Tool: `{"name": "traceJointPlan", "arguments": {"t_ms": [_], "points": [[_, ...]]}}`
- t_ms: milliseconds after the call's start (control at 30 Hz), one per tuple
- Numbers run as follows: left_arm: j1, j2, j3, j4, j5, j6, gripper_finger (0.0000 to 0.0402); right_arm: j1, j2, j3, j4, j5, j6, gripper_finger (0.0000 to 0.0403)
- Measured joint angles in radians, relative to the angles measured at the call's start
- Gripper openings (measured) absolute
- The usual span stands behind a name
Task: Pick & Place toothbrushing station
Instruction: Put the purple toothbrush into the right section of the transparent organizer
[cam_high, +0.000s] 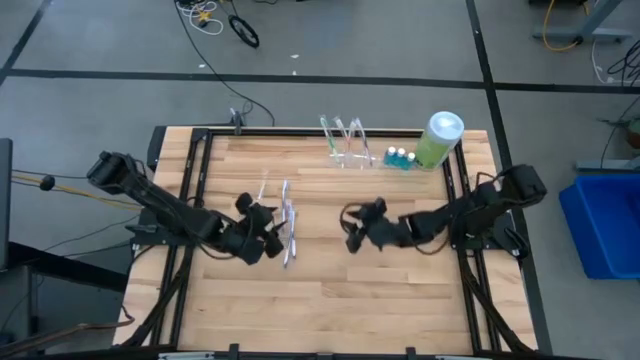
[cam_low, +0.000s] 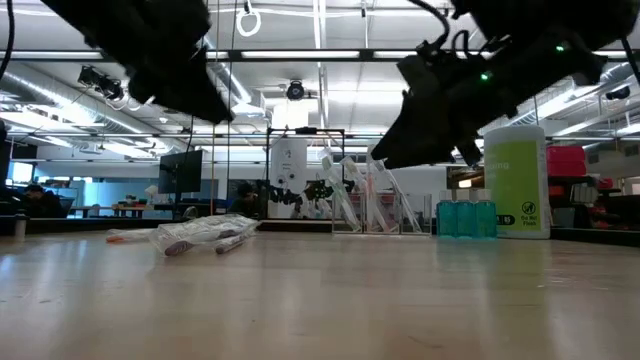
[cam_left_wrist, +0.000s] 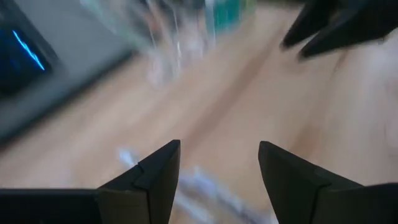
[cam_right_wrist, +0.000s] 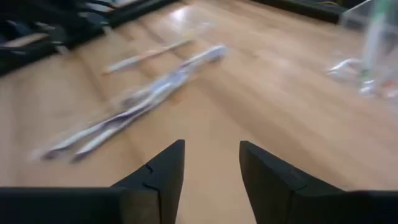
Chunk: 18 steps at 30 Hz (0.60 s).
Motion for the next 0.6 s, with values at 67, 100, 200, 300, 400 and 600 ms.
{"name": "traceJointPlan", "arguments": {"t_ms": [67,100,200,300,400,600], "points": [[0.034,-0.022,-0.001,-0.096,0.104,-0.093,0.0215,0.040,0.031,-0.020,0.069,0.026,0.019,0.0154],[0.059,-0.022,0.000,-0.111,0.161,-0.134,0.0215,0.058,0.049,-0.027,0.098,0.037,0.020,0.0151],[0.141,0.004,-0.002,-0.154,0.313,-0.188,0.0215,0.088,0.107,-0.021,0.183,0.047,-0.004,0.0139],[0.230,0.066,-0.001,-0.147,0.398,-0.169,0.0215,0.095,0.164,0.033,0.210,0.051,-0.049,0.0129],[0.312,0.122,-0.001,-0.129,0.395,-0.132,0.0215,0.095,0.219,0.096,0.205,0.044,-0.099,0.0119],[0.463,0.203,-0.001,-0.065,0.401,-0.102,0.0184,0.094,0.320,0.215,0.203,0.041,-0.246,0.0103]]}}
